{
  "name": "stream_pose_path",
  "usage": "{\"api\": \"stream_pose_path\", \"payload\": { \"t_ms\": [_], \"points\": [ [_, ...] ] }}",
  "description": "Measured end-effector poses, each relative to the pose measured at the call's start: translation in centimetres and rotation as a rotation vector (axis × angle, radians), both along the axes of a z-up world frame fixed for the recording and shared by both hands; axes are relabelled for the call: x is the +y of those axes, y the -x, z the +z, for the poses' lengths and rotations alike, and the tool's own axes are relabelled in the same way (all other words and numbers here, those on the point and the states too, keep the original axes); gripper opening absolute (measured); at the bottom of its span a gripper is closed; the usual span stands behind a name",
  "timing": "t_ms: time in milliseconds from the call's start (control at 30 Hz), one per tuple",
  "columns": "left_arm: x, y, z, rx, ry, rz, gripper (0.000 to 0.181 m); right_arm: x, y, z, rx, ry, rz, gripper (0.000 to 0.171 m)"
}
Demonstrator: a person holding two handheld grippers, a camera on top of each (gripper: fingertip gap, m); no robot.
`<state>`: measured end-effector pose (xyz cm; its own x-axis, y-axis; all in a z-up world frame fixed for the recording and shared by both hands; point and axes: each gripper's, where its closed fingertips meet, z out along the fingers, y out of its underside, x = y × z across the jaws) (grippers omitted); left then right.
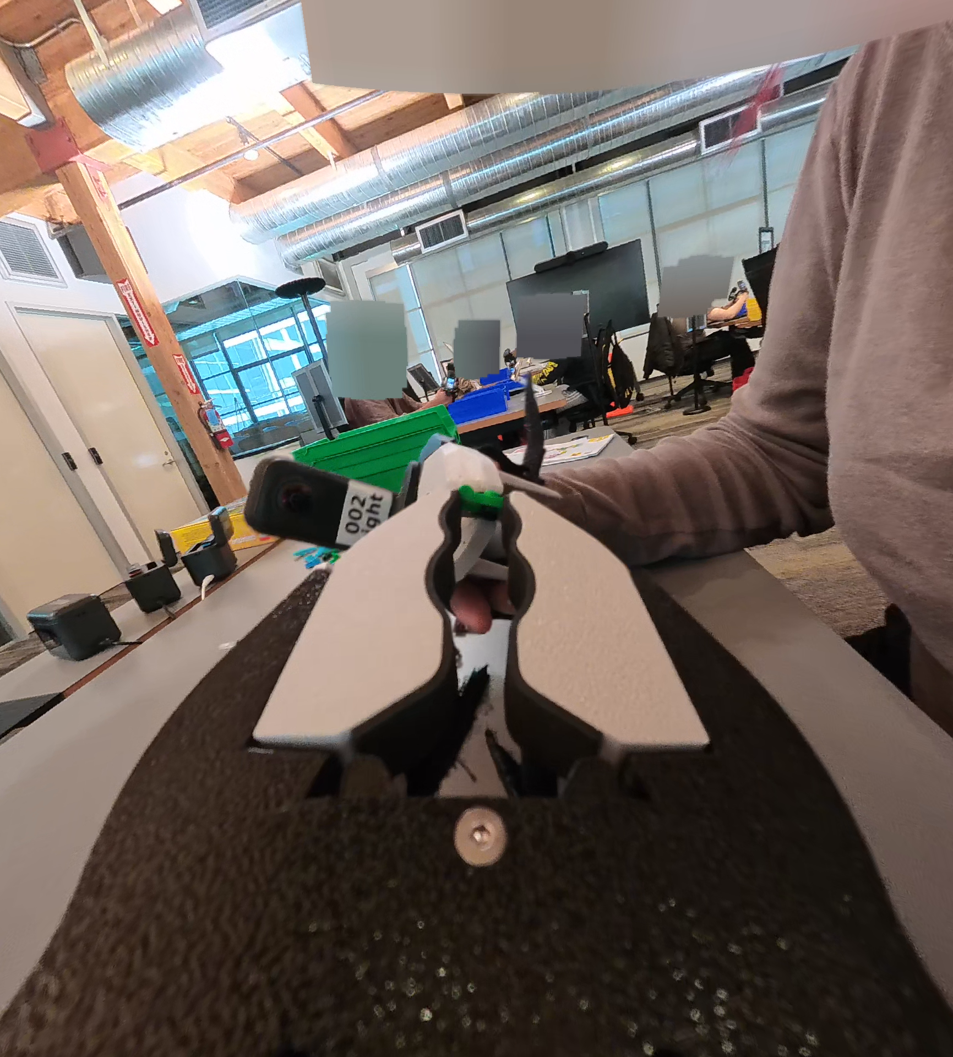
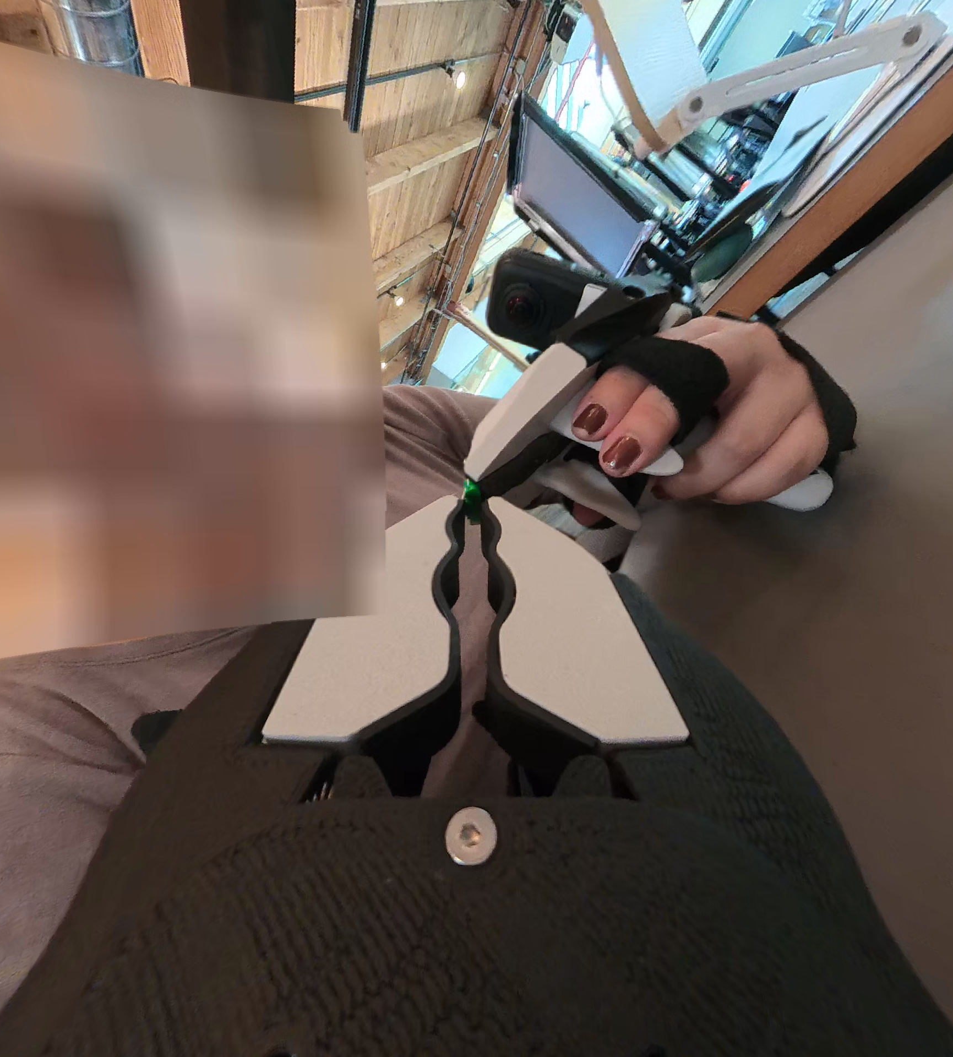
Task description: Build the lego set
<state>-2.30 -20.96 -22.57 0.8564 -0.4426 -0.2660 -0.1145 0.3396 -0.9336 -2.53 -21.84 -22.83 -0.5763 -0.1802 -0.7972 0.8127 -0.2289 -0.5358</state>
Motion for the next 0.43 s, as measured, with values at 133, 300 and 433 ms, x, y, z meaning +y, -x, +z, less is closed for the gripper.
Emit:
{"api": "stream_pose_path", "payload": {
  "t_ms": [133,300,433],
  "points": [
    [0.3,1.7,0.1,-0.006,0.01,0.068,0.013,2.5,2.5,-2.1,0.084,-0.274,-0.258,0.023],
    [0.4,4.1,0.1,-0.065,0.029,0.128,0.013,9.2,4.4,-7.2,0.306,-0.984,-0.555,0.027],
    [0.6,4.7,-0.3,-0.075,0.041,0.139,0.013,9.2,2.5,-11.1,0.406,-1.295,-0.356,0.026]
  ]
}}
